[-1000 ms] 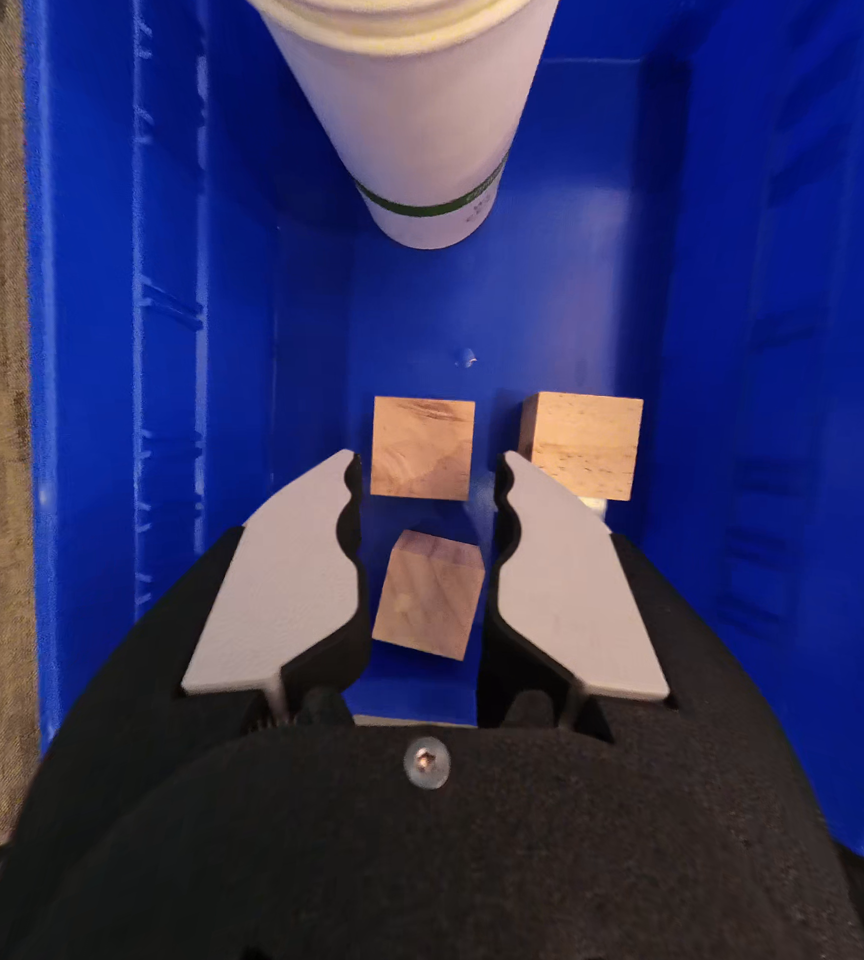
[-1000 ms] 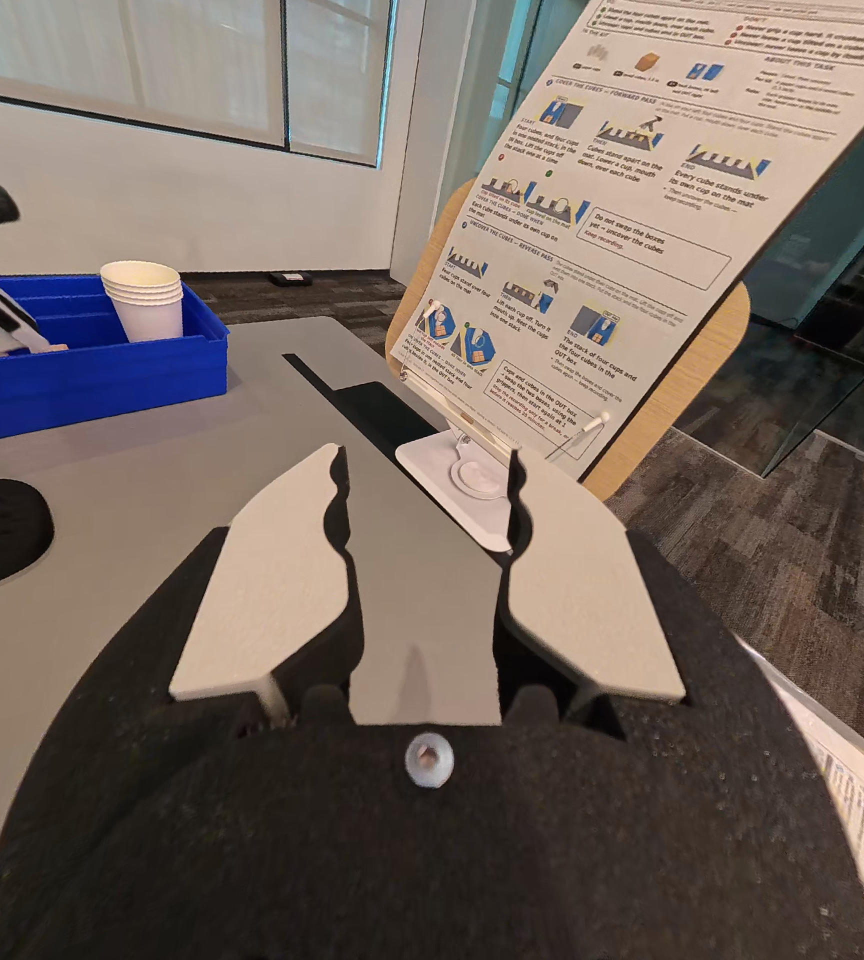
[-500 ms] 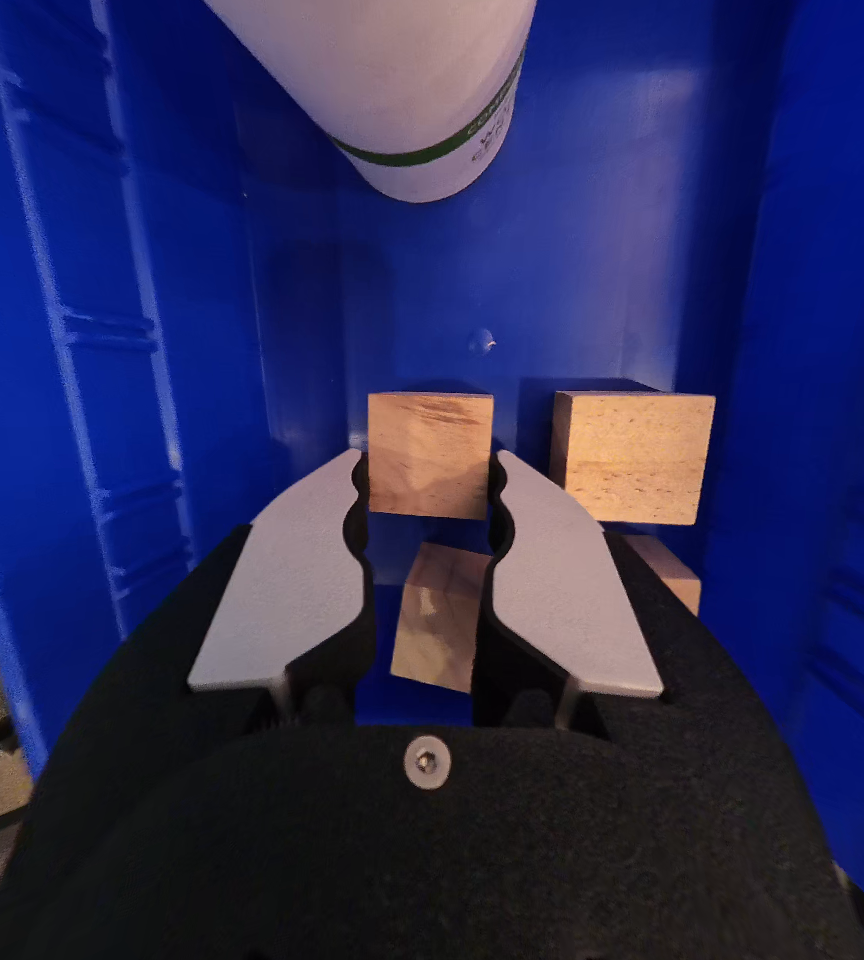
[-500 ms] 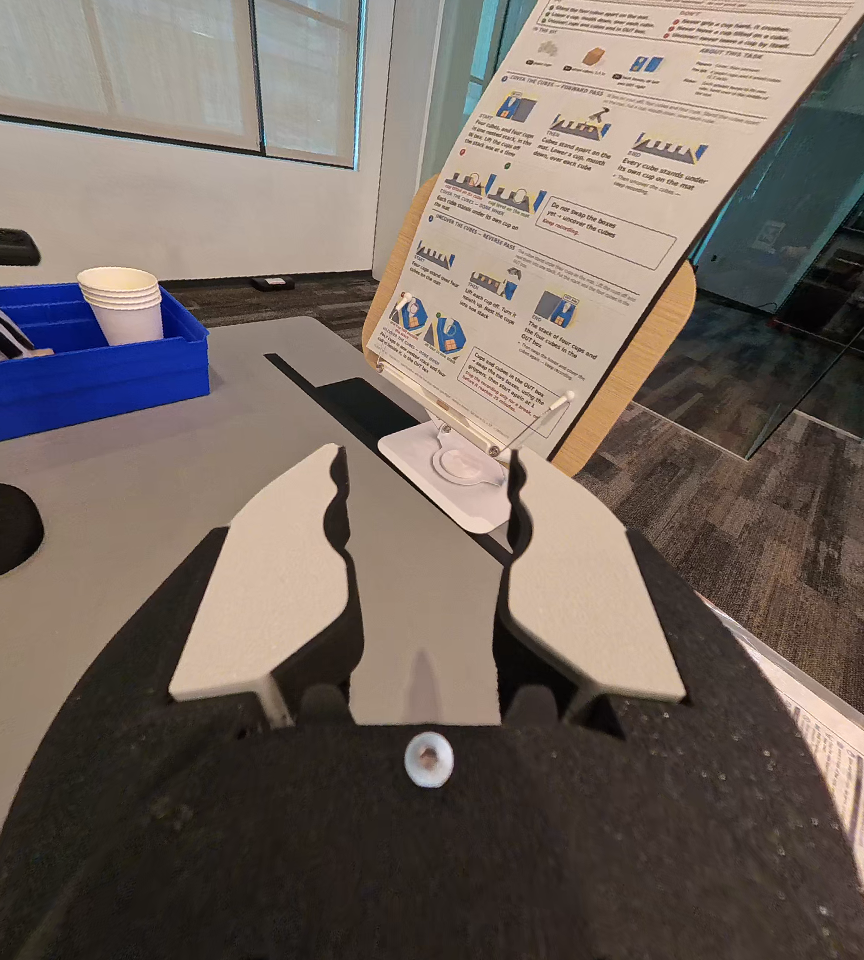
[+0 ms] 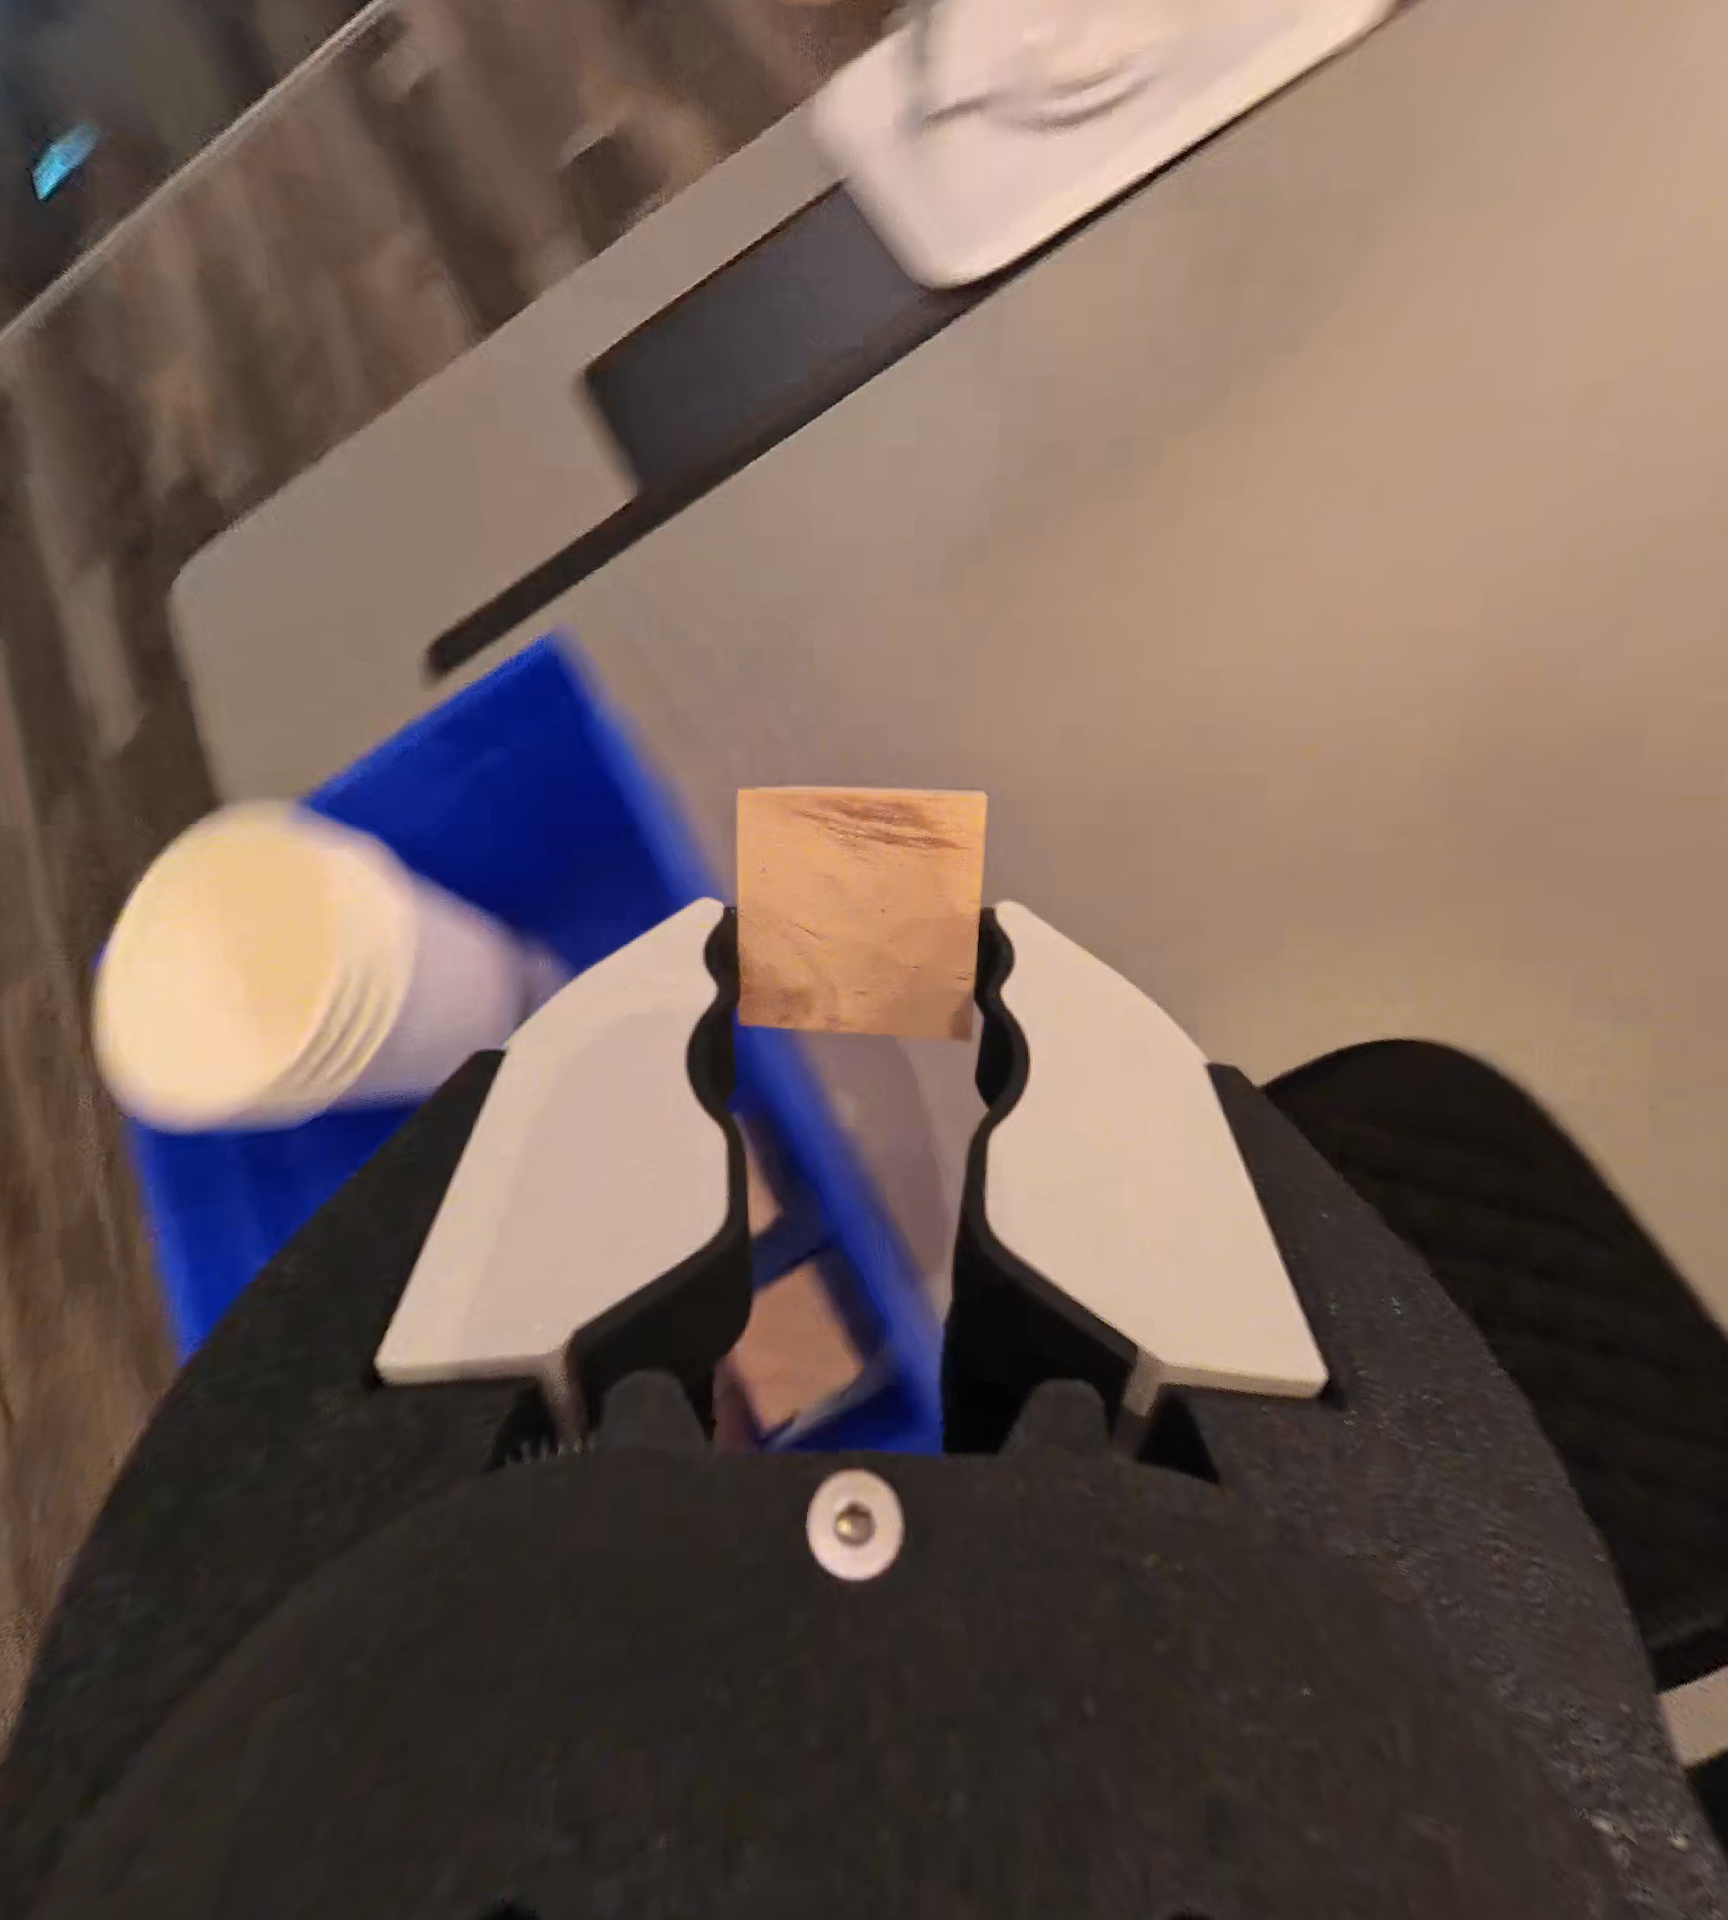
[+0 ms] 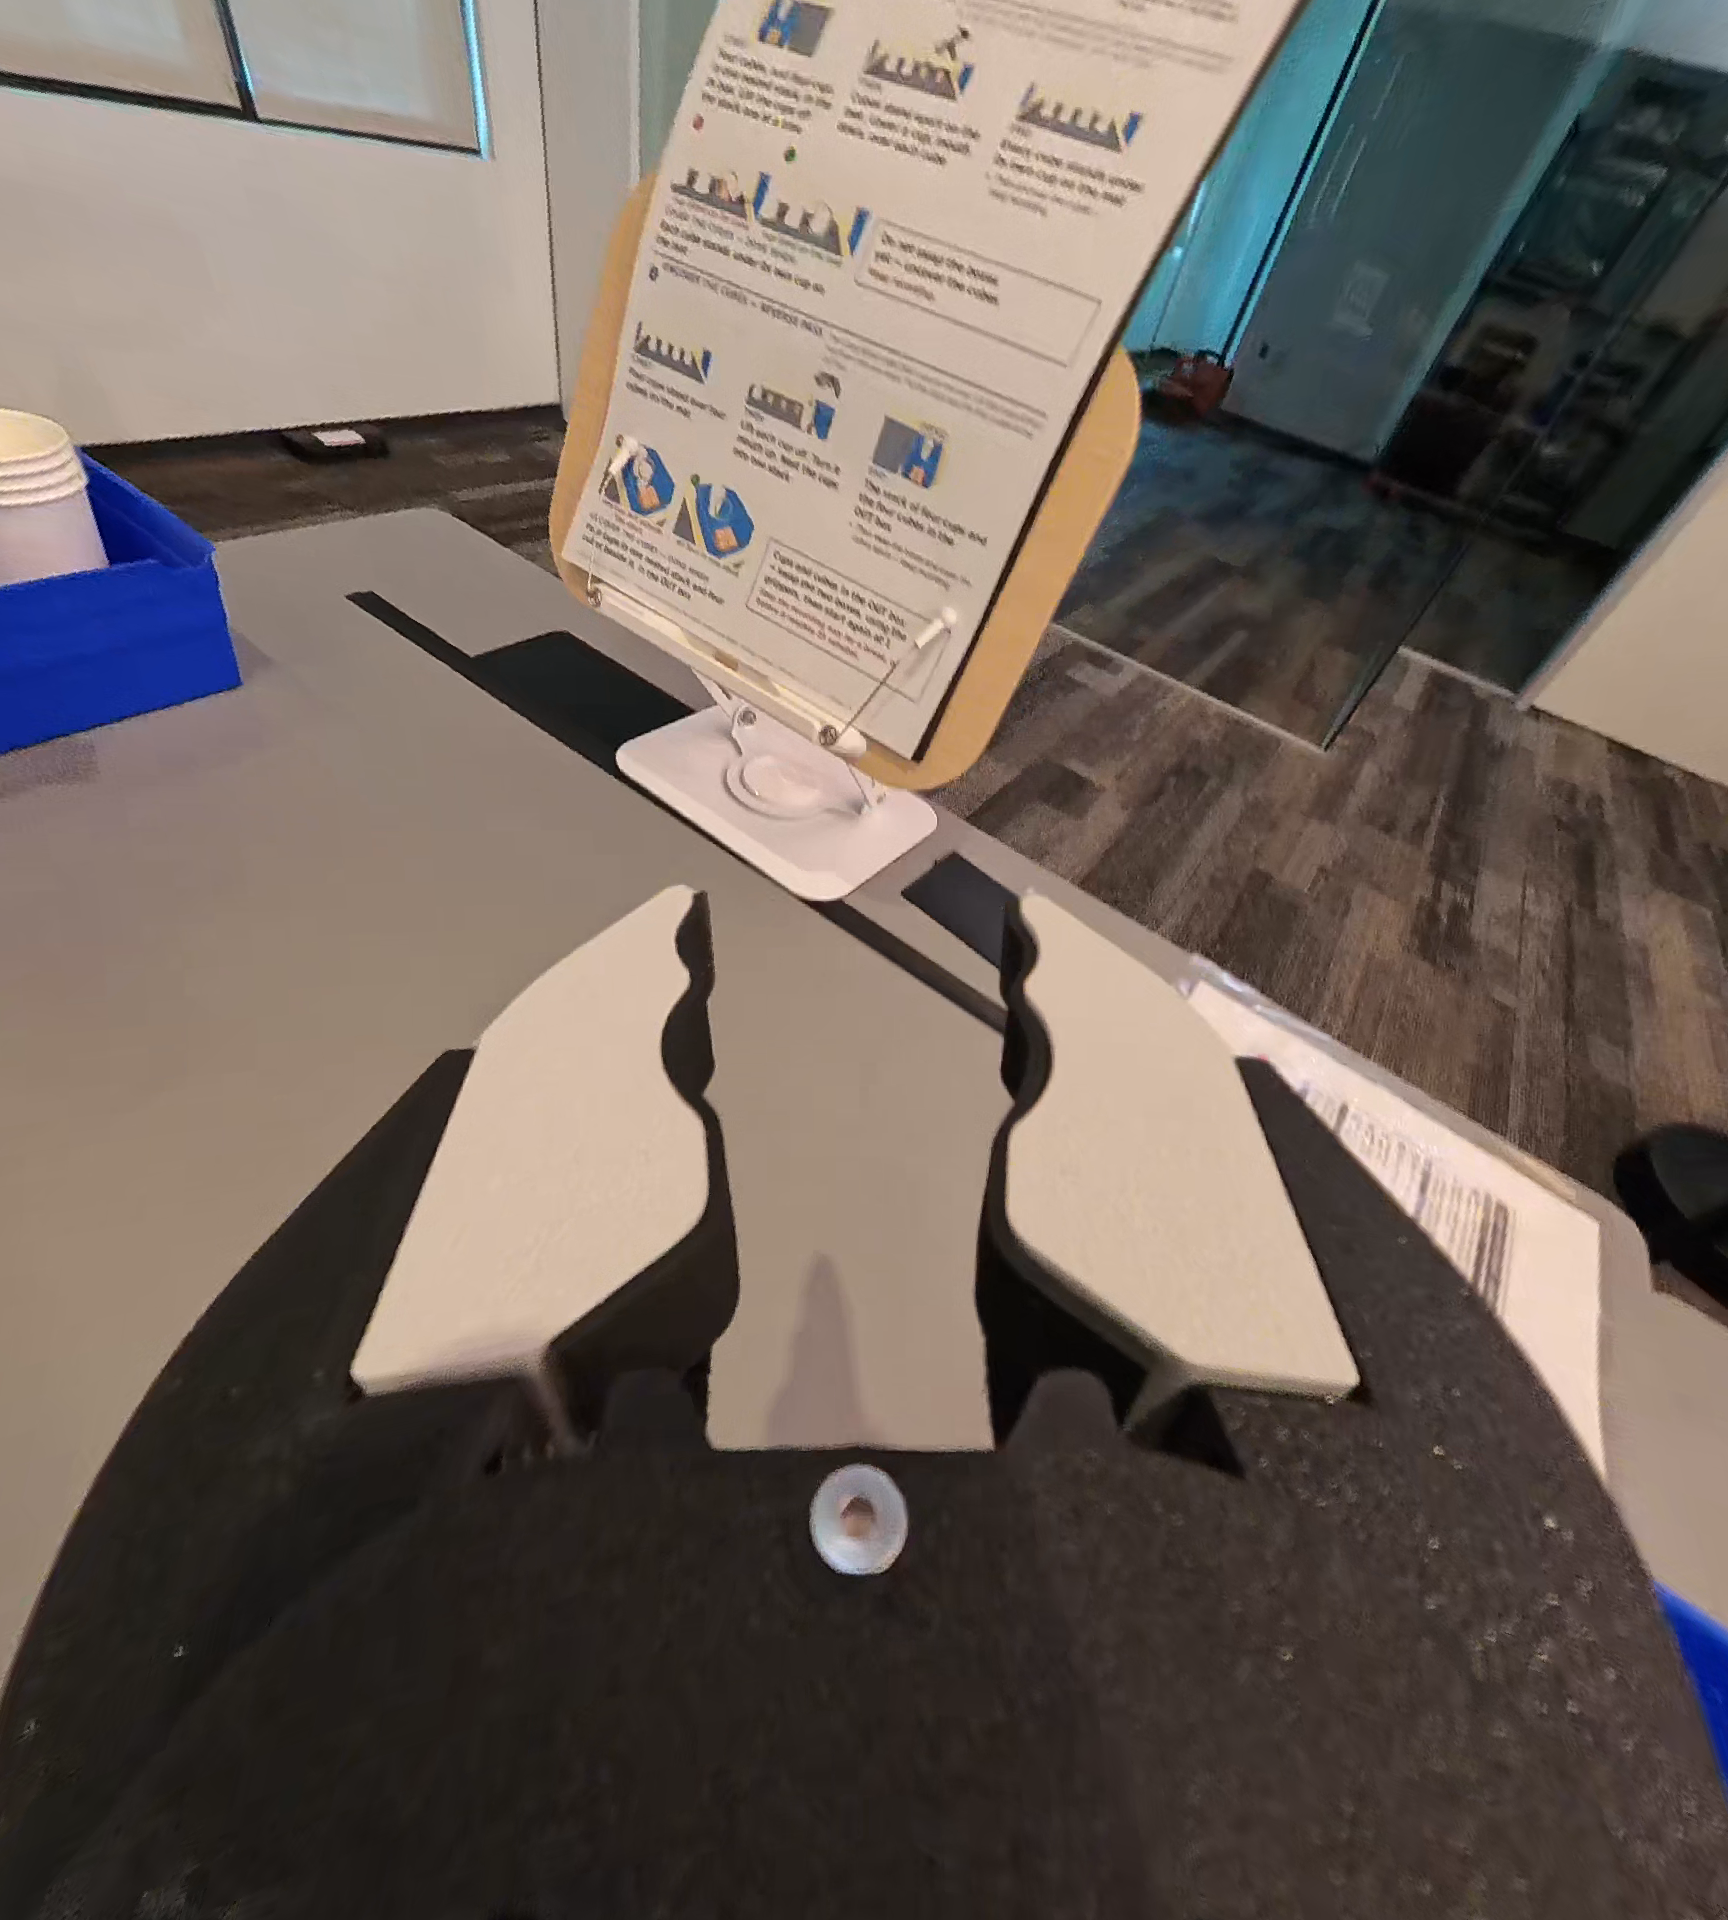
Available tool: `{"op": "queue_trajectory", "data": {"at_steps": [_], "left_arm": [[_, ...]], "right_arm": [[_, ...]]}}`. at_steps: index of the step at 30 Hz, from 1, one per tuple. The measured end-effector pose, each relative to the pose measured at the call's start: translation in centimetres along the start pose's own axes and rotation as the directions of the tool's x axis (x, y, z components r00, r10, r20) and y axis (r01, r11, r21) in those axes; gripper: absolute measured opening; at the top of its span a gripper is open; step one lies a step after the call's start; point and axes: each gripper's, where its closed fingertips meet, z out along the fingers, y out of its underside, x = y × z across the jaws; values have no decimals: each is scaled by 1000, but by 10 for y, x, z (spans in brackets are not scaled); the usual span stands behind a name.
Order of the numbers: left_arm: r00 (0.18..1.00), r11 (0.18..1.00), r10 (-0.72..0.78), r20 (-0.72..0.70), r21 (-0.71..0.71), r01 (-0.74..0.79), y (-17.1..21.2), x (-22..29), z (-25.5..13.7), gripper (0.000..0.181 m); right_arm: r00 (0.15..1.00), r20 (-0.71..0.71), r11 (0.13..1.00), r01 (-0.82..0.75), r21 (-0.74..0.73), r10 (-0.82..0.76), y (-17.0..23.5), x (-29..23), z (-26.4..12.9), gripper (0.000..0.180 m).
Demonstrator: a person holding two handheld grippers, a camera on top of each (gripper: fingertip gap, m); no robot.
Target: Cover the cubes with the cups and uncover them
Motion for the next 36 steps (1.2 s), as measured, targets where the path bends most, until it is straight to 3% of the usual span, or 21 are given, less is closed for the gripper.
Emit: {"op": "queue_trajectory", "data": {"at_steps": [5, 8, 15, 19, 23, 36], "left_arm": [[912, 939, 327, -248, 194, -284, -87, 150, 71, 43], [811, 908, 414, -413, 254, -334, -120, 235, 115, 43], [636, 844, 536, -555, 349, -406, -186, 361, 170, 43], [587, 821, 568, -577, 347, -454, -201, 400, 199, 43], [560, 810, 574, -598, 315, -494, -203, 422, 224, 43], [522, 745, 604, -602, 196, -637, -187, 424, 253, 43]], "right_arm": [[998, 6, 996, -63, -55, 63, 21, 5, -38, 52], [992, -37, 981, -129, -143, 125, 45, 13, -55, 52], [978, -138, 935, -193, -298, 157, 96, 36, -83, 48], [960, -219, 927, -234, -293, 173, 101, 54, -90, 44], [964, -197, 935, -226, -272, 176, 97, 53, -89, 44], [954, -186, 915, -282, -288, 236, 114, 59, -94, 44]]}}
